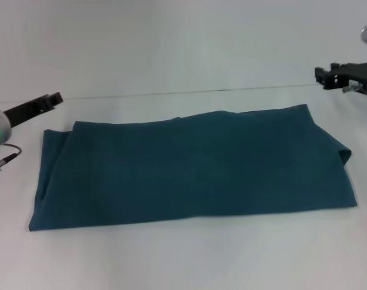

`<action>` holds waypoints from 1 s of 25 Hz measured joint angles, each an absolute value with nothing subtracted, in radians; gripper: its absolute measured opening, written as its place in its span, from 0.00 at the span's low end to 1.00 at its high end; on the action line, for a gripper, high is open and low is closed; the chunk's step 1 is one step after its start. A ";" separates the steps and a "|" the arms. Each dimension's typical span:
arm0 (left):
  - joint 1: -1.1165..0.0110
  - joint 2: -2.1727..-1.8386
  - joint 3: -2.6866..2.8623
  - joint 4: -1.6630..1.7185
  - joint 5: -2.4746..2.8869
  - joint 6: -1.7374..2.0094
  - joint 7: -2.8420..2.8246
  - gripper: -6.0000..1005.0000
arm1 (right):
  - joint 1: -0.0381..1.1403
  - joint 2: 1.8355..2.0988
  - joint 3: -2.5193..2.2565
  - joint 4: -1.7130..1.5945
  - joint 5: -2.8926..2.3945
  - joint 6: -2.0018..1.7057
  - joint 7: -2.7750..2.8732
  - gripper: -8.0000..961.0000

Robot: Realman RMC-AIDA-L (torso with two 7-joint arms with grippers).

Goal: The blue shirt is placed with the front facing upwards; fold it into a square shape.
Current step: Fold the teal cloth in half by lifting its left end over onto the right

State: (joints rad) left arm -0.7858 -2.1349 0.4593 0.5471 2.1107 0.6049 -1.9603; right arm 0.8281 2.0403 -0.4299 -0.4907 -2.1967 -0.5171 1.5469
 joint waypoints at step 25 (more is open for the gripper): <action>-0.591 -2.138 0.487 0.719 2.068 1.095 -1.851 0.69 | 0.490 1.953 -0.428 -0.720 -2.053 -1.310 1.878 0.81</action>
State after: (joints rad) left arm -0.5908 -2.1375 0.4865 0.7186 2.0683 1.0952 -1.8512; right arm 0.4896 1.9531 -0.4283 -0.7199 -2.0533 -1.3095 1.8782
